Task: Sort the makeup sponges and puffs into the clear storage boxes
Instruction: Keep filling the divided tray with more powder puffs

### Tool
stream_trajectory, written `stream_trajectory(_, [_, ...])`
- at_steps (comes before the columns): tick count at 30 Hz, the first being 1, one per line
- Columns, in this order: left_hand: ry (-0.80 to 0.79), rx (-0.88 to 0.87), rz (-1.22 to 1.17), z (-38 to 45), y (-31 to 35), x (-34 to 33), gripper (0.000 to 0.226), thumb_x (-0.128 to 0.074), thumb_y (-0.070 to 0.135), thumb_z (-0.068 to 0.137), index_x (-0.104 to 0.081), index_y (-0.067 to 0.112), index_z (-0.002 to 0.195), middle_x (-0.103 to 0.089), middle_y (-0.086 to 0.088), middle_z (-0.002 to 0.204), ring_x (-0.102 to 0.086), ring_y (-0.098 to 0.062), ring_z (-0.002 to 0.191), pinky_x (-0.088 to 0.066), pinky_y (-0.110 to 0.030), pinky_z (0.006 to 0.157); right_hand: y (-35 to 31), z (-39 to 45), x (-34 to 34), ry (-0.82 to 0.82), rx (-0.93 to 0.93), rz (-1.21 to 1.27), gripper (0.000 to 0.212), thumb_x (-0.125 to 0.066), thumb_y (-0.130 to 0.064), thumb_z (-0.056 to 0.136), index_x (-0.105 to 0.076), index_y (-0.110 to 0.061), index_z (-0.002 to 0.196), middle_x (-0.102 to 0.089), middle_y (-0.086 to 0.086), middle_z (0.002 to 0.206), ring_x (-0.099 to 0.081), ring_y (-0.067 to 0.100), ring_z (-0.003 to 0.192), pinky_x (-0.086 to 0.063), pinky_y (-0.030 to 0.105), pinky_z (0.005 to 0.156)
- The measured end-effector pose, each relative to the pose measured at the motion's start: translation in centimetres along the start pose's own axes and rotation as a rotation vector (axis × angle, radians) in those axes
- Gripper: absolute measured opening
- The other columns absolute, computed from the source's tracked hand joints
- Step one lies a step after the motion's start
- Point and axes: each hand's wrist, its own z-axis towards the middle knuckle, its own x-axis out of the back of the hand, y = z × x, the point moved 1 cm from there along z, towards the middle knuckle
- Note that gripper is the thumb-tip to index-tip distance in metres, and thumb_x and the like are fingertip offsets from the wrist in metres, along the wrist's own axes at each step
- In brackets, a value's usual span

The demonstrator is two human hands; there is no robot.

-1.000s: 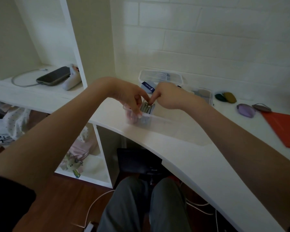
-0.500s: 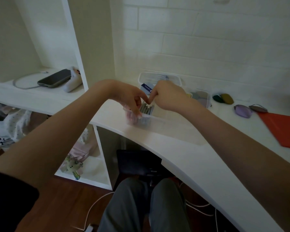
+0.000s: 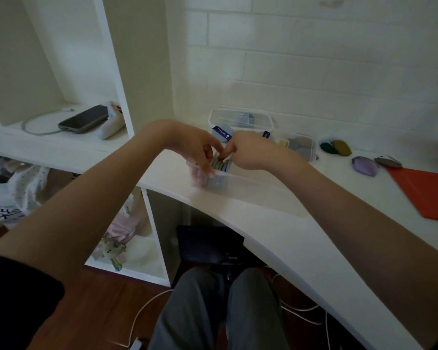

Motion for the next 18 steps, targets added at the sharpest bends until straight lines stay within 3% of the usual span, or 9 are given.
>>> stream_trajectory(5, [-0.006,-0.007,-0.003,-0.1,0.1,0.0,0.068,-0.074,0.028,0.078,-0.041,0.027,0.138,-0.061,0.008,0.092,-0.056,-0.007,0.085,-0.041,-0.026,0.084,0.3,0.1,0.2,-0.107,0.014,-0.063,0.051,-0.035,0.0,0.09,-0.064,-0.025,0.123,-0.06,-0.001,0.127,-0.056,0.023,0.106,-0.043,0.026,0.084])
stream_trajectory(8, [-0.007,0.002,-0.006,-0.1,0.1,-0.1,0.071,-0.074,0.029,0.078,-0.04,0.027,0.14,-0.062,0.007,0.099,-0.056,-0.012,0.093,-0.042,-0.028,0.091,0.8,-0.3,0.9,0.038,-0.017,0.01,0.048,-0.037,-0.003,0.088,-0.071,-0.029,0.11,-0.063,-0.005,0.122,-0.056,0.017,0.095,-0.044,0.027,0.079])
stream_trajectory(11, [-0.006,-0.001,-0.015,-0.1,0.2,-0.3,0.07,-0.073,0.029,0.079,-0.04,0.028,0.14,-0.059,0.013,0.091,-0.055,-0.01,0.088,-0.042,-0.031,0.095,1.0,-1.2,1.2,0.145,-0.053,-0.001,0.046,-0.04,-0.008,0.086,-0.073,-0.035,0.1,-0.063,-0.006,0.118,-0.055,0.017,0.094,-0.041,0.028,0.074])
stream_trajectory(15, [0.009,-0.009,-0.007,-0.1,0.4,-0.3,0.066,-0.073,0.028,0.079,-0.043,0.027,0.137,-0.058,0.013,0.082,-0.054,-0.005,0.076,-0.043,-0.025,0.082,-0.2,-1.1,0.2,0.063,-0.046,-0.213,0.035,-0.042,-0.012,0.09,-0.07,-0.027,0.107,-0.059,0.003,0.115,-0.053,0.023,0.097,-0.045,0.036,0.081])
stream_trajectory(18, [0.011,-0.012,-0.01,-0.1,0.3,-0.4,0.067,-0.074,0.03,0.078,-0.043,0.026,0.137,-0.057,0.014,0.077,-0.055,-0.004,0.073,-0.042,-0.023,0.076,-1.1,-0.1,-0.2,0.037,-0.033,-0.324,0.026,-0.044,-0.013,0.092,-0.065,-0.016,0.106,-0.055,0.005,0.099,-0.047,0.023,0.087,-0.041,0.035,0.072])
